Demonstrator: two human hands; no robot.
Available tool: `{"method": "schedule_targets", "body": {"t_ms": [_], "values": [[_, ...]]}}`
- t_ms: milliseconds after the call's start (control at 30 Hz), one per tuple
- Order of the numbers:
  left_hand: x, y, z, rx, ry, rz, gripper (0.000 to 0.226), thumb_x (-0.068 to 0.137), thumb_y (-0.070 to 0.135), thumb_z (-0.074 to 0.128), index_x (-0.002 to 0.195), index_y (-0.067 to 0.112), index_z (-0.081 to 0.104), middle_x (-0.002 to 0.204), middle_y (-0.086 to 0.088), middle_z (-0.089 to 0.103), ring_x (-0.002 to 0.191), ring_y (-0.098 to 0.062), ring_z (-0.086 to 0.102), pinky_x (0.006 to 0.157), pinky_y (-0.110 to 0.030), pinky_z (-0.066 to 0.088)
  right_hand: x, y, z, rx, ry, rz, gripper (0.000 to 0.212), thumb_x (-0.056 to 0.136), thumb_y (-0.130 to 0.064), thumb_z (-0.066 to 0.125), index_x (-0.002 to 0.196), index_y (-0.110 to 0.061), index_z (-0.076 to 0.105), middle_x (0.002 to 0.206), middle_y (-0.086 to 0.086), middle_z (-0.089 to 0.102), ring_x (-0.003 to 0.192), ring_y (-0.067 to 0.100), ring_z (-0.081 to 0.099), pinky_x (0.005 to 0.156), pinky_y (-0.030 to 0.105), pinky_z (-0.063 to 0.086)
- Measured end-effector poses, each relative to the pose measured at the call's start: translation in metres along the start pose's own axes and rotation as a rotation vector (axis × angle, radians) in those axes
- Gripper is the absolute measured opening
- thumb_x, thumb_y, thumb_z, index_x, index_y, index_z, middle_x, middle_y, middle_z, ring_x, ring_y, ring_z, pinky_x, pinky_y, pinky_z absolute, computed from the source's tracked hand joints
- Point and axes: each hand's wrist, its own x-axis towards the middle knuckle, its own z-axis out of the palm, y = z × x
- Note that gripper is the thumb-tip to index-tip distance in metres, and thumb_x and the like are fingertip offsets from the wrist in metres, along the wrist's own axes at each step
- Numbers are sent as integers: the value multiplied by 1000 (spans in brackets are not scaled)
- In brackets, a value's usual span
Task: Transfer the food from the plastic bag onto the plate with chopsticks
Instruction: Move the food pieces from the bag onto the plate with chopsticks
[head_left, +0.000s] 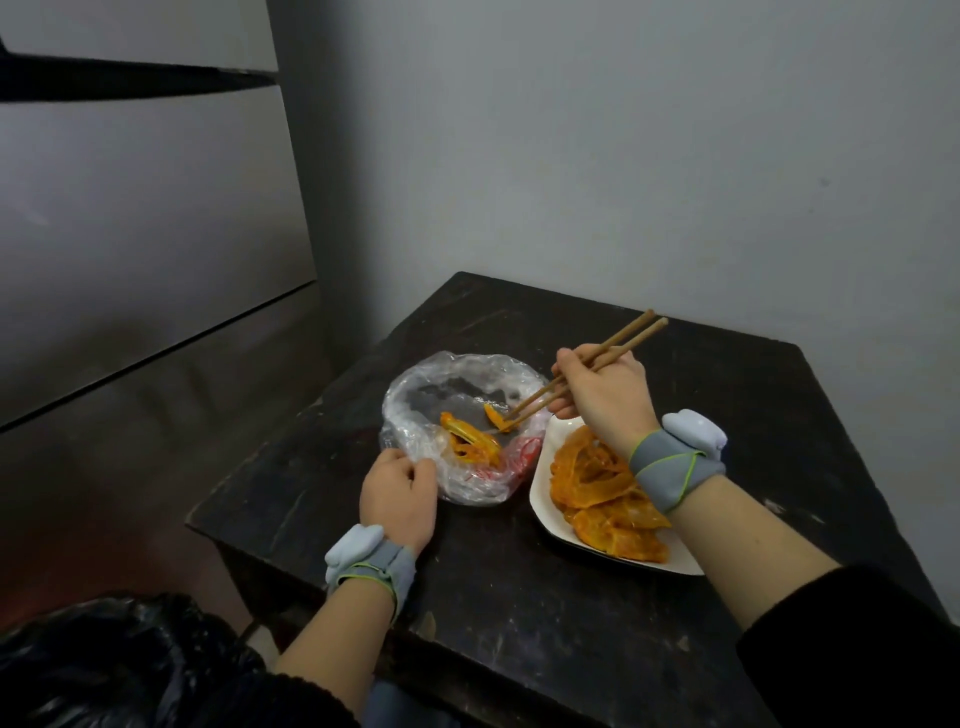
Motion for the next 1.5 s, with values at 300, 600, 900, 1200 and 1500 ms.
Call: {"method": "schedule_targets", "body": {"t_ms": [300,600,900,1200,1500], "values": [[1,-2,2,5,3,-16,43,87,15,50,46,10,41,71,0,43,56,-13,40,59,-28,30,3,6,22,-272,-23,-172,32,96,-27,54,77,-5,67,71,12,69,70,26,70,75,47,58],[1,0,0,5,-6,-7,43,86,14,50,46,13,37,67,1,40,56,-14,38,59,-28,28,12,21,19,53,168,54,37,95,-34,54,93,1,65,79,20,71,59,28,71,57,35,61],[1,-1,2,48,-4,1,40,87,17,49,49,9,41,70,-2,42,57,-13,39,59,-29,29,14,9,-34,477,152,376,29,101,-23,47,89,-1,60,80,19,68,66,25,73,54,28,60],[1,-2,2,60,-16,8,38,89,19,48,52,7,47,78,-8,49,62,-18,43,61,-32,33,31,8,-116,360,96,355,29,102,-16,41,82,-1,54,74,17,62,48,18,69,41,21,53],[1,-4,3,85,-1,27,38,88,19,49,56,-1,52,79,-10,50,62,-22,46,56,-31,32,23,-1,-130,86,28,399,27,100,-14,43,82,1,55,71,20,62,43,21,67,38,23,53]]}}
